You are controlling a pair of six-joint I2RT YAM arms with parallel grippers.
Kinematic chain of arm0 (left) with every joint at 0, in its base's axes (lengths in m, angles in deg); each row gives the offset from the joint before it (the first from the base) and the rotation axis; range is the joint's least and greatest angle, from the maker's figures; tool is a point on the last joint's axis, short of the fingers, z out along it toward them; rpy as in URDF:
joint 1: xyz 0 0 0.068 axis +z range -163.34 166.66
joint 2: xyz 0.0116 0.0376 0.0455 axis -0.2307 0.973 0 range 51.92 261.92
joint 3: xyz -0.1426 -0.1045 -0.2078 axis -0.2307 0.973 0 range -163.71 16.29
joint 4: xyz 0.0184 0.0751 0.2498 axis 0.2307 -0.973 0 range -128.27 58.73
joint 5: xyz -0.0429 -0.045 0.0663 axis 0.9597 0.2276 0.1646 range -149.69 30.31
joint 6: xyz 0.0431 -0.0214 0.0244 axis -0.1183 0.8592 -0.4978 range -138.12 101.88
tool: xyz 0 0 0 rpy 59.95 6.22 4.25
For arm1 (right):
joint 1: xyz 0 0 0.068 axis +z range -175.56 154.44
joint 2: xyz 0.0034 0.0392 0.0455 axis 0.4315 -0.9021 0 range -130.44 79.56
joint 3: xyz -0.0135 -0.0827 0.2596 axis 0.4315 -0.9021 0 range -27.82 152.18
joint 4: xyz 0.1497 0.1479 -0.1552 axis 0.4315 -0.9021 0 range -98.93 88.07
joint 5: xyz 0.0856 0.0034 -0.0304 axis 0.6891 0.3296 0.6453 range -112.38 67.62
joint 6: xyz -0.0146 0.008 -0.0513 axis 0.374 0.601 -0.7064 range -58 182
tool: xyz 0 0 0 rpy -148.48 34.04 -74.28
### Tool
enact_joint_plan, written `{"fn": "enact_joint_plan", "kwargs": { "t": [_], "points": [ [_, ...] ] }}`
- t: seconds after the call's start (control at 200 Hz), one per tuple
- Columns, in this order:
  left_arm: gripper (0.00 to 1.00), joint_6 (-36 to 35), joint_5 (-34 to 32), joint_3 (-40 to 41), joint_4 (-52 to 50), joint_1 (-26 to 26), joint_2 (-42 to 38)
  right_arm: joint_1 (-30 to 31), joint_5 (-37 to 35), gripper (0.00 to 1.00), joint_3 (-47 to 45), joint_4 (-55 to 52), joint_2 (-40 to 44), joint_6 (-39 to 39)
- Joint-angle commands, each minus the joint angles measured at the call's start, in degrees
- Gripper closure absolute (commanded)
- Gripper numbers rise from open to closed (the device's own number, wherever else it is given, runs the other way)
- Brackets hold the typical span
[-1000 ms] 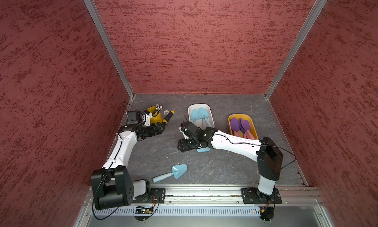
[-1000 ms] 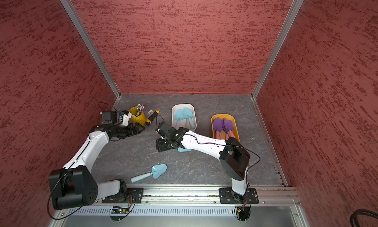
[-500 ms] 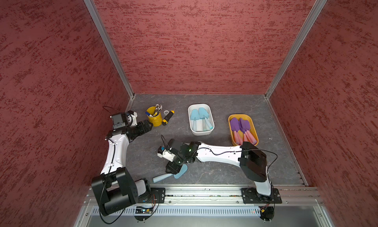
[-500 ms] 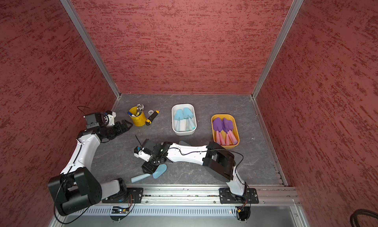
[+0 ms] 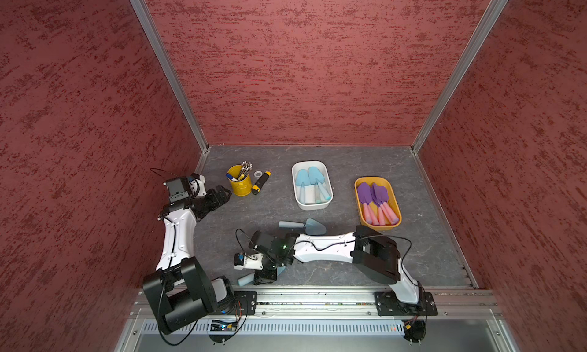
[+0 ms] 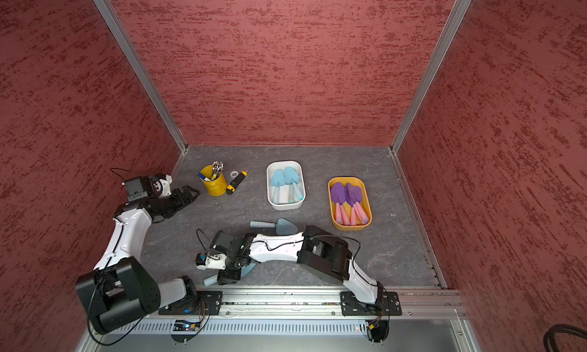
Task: Sort the small shovels by color and place them into the storage box
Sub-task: Move the shovel to the center of the board.
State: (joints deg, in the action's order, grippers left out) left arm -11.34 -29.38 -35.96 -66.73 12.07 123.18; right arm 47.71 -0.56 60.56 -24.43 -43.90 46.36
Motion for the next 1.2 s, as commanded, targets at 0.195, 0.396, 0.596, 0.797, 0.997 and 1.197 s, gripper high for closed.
{"fn": "enact_joint_plan", "kwargs": {
  "t": [0.195,0.396,0.596,0.797,0.997,1.197],
  "points": [
    [0.04,0.7,1.8,1.4,1.0,0.9,0.2,-0.2,-2.2,0.50,0.6,2.9,-2.0,-7.4],
    [0.04,1.1,2.0,1.6,1.3,0.9,0.5,-0.2,-4.2,0.52,-2.0,1.4,-0.1,-10.2],
    [0.04,1.3,2.2,1.8,1.4,0.9,0.5,-1.3,-6.5,0.59,-6.5,0.0,2.8,-13.0],
    [0.04,1.6,2.2,2.0,1.4,0.9,0.5,-2.9,-8.2,0.69,-9.8,-2.8,5.7,-16.3],
    [0.03,1.7,2.5,2.1,1.5,0.9,0.4,-5.4,-9.5,0.74,-14.1,-5.8,9.3,-20.5],
    [0.03,1.7,3.1,2.4,1.9,0.9,0.4,-7.0,-10.3,0.76,-19.3,-8.2,13.2,-31.2]
  ]
}}
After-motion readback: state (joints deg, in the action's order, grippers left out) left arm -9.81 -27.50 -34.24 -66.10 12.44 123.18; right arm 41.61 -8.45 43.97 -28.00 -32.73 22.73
